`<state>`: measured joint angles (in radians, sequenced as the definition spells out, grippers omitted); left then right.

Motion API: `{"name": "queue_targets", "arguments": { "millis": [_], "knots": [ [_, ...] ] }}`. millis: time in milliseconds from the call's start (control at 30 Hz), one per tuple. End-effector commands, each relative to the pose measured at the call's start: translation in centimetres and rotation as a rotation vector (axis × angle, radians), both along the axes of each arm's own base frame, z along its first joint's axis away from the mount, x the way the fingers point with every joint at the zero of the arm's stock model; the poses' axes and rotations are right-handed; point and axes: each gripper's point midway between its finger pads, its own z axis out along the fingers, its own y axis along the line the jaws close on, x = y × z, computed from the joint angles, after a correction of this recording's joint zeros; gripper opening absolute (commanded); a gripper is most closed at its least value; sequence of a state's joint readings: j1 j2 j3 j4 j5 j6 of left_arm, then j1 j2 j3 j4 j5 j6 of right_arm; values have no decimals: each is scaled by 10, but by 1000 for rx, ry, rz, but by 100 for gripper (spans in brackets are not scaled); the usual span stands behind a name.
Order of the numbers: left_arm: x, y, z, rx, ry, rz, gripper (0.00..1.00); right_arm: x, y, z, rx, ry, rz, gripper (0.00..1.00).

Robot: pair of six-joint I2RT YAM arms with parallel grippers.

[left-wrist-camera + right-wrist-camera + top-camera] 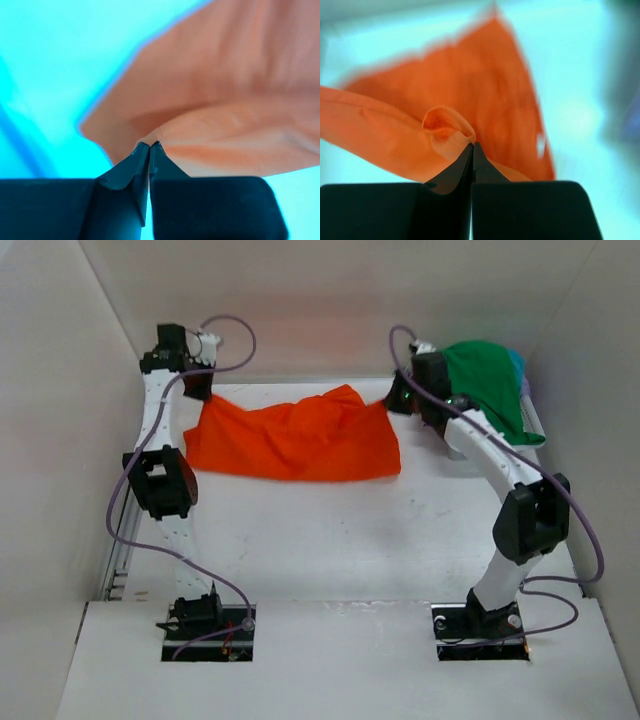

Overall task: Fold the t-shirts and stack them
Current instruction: Flatten out the tshirt

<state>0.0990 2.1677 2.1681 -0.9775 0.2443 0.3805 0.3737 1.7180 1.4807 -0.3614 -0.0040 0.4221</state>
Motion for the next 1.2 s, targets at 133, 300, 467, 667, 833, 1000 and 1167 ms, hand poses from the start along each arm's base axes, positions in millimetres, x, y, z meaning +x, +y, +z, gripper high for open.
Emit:
{"name": "queue_targets", "arguments": {
  "millis": [133, 300, 467, 667, 833, 1000, 1167],
  "knots": [
    [-17, 41, 216, -27, -498, 130, 0, 29, -65, 242, 4, -549, -126, 0],
    [-75, 55, 193, -38, -387, 129, 0, -29, -80, 238, -13, -572, -134, 0],
    [-136, 55, 92, 7, -88, 72, 2, -93, -64, 124, -26, -367, -96, 0],
    [-221, 50, -21, 79, 264, 3, 2, -177, -54, -12, 13, -65, -94, 0],
    [-265, 58, -71, 132, 405, 6, 3, -233, -29, -77, 34, 116, -28, 0],
    [-288, 59, -87, 134, 461, 7, 5, -248, -10, -97, -3, 178, 40, 0],
    [-292, 59, -90, 113, 463, 32, 5, -229, -5, -90, -29, 136, 71, 0]
  ]
}}
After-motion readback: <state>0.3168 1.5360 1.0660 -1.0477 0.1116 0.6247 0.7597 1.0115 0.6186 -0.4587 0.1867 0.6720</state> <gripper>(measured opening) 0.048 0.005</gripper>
